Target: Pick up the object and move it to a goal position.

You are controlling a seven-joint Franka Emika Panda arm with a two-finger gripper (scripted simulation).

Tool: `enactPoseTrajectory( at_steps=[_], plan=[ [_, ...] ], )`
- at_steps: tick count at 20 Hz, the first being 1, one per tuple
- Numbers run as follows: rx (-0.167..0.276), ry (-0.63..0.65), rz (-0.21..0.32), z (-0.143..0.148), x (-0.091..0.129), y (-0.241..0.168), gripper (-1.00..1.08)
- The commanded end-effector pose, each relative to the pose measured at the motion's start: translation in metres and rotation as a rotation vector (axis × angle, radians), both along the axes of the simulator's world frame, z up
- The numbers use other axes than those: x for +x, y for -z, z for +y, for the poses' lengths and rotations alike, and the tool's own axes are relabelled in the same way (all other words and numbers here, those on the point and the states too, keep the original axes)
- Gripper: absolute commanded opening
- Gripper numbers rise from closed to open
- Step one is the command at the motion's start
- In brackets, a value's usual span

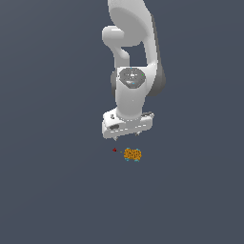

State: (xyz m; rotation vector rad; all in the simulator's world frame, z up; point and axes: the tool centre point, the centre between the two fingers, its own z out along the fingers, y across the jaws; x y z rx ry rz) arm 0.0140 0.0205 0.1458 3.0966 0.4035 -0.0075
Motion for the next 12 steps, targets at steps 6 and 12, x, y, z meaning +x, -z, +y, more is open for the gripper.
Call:
enactPoseTrajectory(
  at_steps=[6,12],
  plan=[
    [-0.004,-0.200,0.007,0.000,0.005,0.015,1.00],
    [-0.004,-0.374,0.013,0.000,0.009,0.027,1.00]
  ],
)
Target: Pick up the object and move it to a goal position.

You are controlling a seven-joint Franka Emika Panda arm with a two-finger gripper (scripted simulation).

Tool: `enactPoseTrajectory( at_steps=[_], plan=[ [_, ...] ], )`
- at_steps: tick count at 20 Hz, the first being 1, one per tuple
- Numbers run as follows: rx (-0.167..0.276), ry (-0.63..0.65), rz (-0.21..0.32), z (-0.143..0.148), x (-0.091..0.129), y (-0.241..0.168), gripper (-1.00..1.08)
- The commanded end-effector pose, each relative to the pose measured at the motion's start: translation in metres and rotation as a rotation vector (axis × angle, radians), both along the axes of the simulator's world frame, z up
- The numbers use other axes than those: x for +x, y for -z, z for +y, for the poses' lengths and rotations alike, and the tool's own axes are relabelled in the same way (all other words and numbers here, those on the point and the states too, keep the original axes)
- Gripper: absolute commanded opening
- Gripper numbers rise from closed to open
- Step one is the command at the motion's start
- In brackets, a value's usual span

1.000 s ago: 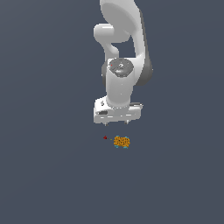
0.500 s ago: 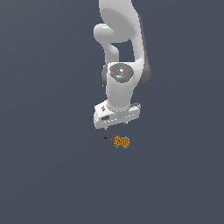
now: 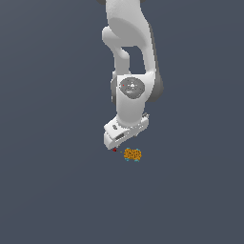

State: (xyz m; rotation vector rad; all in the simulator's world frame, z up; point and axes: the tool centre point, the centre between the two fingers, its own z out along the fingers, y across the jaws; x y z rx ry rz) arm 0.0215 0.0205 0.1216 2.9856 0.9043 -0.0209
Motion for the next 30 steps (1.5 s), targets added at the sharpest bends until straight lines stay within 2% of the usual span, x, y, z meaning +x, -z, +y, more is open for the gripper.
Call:
enactPoseTrajectory(
  at_steps=[1,20,30],
  plan=[
    [0.000,-0.074,0.002,0.000,0.002,0.005,1.00],
    [0.016,-0.615,0.009,0.002,0.013,0.043,1.00],
    [0.024,-0.789,0.005,0.003,0.017,0.054,1.00]
  ],
)
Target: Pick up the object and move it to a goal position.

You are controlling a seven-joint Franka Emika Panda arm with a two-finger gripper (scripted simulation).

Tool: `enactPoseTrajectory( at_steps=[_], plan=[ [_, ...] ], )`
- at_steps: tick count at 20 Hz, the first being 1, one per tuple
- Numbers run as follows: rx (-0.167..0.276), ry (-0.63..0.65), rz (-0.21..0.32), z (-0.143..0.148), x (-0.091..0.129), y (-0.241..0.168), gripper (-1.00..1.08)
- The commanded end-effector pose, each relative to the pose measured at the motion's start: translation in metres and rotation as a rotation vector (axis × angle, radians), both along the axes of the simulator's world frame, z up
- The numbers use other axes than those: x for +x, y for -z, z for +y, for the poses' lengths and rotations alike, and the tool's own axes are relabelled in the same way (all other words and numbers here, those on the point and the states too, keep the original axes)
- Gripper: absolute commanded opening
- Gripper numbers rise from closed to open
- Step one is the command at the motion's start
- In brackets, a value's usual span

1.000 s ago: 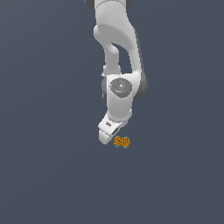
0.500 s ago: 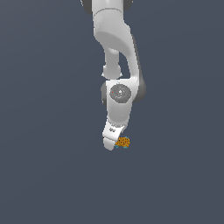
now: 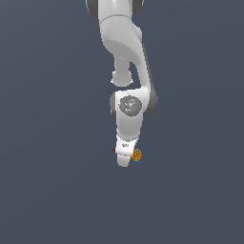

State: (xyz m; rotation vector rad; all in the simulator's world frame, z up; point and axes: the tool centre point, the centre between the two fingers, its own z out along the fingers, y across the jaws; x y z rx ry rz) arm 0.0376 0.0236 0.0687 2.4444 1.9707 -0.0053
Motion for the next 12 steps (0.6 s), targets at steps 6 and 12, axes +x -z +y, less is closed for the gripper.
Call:
enactPoseTrajectory(
  at_steps=[6,12],
  plan=[
    [0.003,-0.055,-0.001,0.0005,0.0012,0.0033,1.00],
    [0.003,-0.052,-0.001,0.0004,0.0009,0.0094,1.00]
  ],
)
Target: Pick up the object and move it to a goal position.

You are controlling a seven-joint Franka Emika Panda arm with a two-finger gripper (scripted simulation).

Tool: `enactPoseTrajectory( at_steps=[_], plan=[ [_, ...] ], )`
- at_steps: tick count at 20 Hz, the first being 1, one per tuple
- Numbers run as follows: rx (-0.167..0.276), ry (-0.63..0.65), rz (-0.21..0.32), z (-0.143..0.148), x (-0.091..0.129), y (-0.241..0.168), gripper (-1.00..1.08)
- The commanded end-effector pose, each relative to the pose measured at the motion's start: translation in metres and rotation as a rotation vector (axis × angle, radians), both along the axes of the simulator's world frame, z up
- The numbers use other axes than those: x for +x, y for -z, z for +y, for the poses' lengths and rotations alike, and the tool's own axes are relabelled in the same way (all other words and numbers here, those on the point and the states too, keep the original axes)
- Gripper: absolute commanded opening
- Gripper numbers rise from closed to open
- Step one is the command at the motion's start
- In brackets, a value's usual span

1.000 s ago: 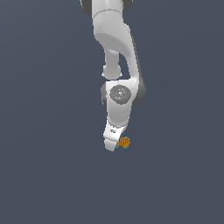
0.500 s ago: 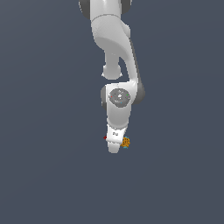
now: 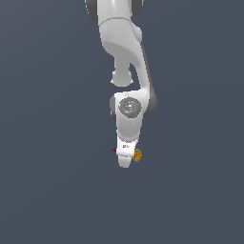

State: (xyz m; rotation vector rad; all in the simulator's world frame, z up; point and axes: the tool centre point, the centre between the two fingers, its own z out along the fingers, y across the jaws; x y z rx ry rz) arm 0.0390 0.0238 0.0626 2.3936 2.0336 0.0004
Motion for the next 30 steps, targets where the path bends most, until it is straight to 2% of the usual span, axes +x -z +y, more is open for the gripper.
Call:
enactPoseTrajectory(
  at_steps=[1,8,13,14,30],
  plan=[
    [0.000,-0.001,0.001,0.000,0.000,0.007,1.00],
    [0.000,-0.005,0.001,0.000,-0.001,0.041,1.00],
    [0.000,-0.005,0.001,0.000,0.000,0.047,1.00],
    [0.000,-0.005,0.001,0.000,0.000,0.047,-1.00],
    [0.000,-0.005,0.000,-0.003,0.003,0.034,-1.00]
  ],
)
